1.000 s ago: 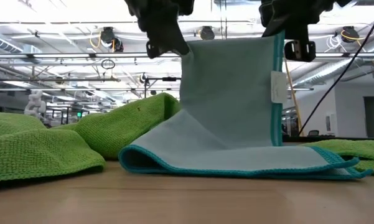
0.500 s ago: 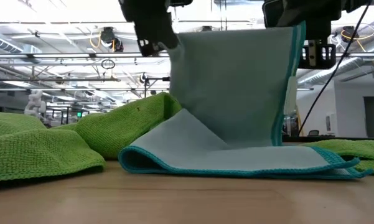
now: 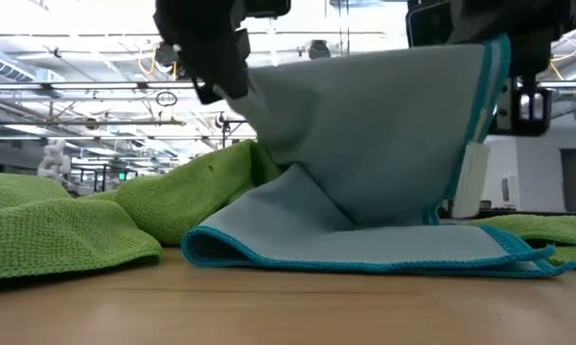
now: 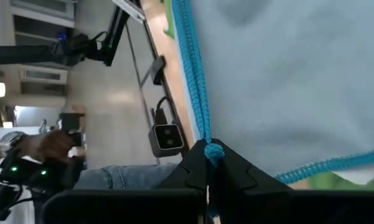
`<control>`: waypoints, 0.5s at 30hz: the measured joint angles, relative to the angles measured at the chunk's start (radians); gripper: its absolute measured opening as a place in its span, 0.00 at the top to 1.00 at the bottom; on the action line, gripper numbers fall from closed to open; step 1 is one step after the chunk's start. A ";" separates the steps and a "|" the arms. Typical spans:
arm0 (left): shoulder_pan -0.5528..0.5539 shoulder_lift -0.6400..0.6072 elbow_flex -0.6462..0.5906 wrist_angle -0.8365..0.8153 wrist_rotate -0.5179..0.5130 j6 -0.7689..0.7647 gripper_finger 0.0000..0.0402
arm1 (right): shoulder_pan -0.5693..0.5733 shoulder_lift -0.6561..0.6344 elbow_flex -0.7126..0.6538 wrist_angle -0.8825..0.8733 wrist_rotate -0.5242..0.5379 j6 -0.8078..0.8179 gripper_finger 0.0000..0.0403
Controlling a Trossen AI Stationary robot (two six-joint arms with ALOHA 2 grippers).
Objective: Fold microfiber towels
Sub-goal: Fold the blue microfiber towel
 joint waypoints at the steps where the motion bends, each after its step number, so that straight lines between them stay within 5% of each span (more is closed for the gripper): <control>1: -0.006 0.000 -0.011 0.010 0.005 -0.013 0.98 | 0.004 0.015 0.000 0.011 0.000 0.008 0.99; 15: -0.057 0.000 -0.118 0.175 0.004 -0.086 0.99 | 0.036 0.039 0.001 0.010 0.032 0.038 0.99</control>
